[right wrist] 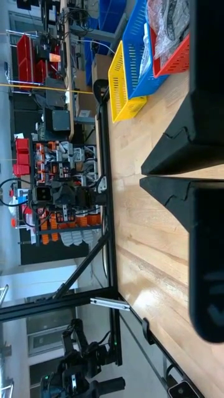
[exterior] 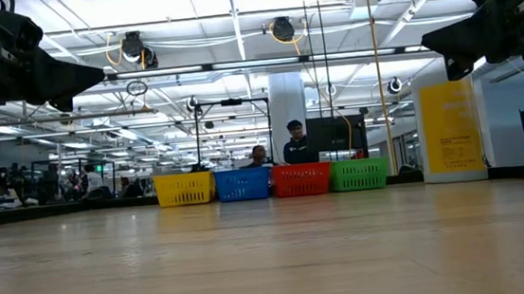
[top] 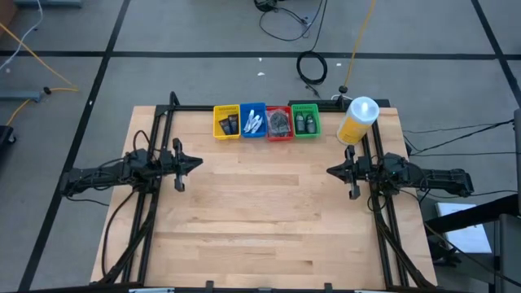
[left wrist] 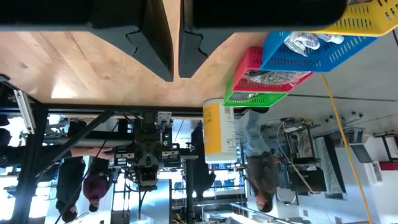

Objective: Pick & Place Travel size toiletries
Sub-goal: Return to Home Position

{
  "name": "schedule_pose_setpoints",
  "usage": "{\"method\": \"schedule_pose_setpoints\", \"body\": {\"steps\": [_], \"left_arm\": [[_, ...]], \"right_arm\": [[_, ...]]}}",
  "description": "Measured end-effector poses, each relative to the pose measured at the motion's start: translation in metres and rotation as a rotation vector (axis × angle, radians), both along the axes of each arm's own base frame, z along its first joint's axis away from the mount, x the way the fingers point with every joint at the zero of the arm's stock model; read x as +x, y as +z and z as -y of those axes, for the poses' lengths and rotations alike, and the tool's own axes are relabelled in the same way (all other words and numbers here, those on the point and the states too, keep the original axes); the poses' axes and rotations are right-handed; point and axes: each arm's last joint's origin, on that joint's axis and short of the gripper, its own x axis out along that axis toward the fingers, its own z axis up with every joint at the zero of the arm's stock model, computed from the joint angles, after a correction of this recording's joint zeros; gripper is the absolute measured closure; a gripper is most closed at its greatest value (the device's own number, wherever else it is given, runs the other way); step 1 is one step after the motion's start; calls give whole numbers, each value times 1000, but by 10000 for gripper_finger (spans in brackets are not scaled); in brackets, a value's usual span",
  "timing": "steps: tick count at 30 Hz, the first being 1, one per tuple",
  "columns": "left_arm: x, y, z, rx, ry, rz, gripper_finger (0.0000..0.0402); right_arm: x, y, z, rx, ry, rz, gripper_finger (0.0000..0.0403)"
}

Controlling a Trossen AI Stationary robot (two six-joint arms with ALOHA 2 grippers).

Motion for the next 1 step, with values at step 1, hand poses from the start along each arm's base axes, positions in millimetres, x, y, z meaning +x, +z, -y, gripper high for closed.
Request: {"method": "schedule_pose_setpoints", "body": {"steps": [1], "left_arm": [[0, 0, 0, 0, 0, 0, 378]], "right_arm": [[0, 0, 0, 0, 0, 0, 394]]}}
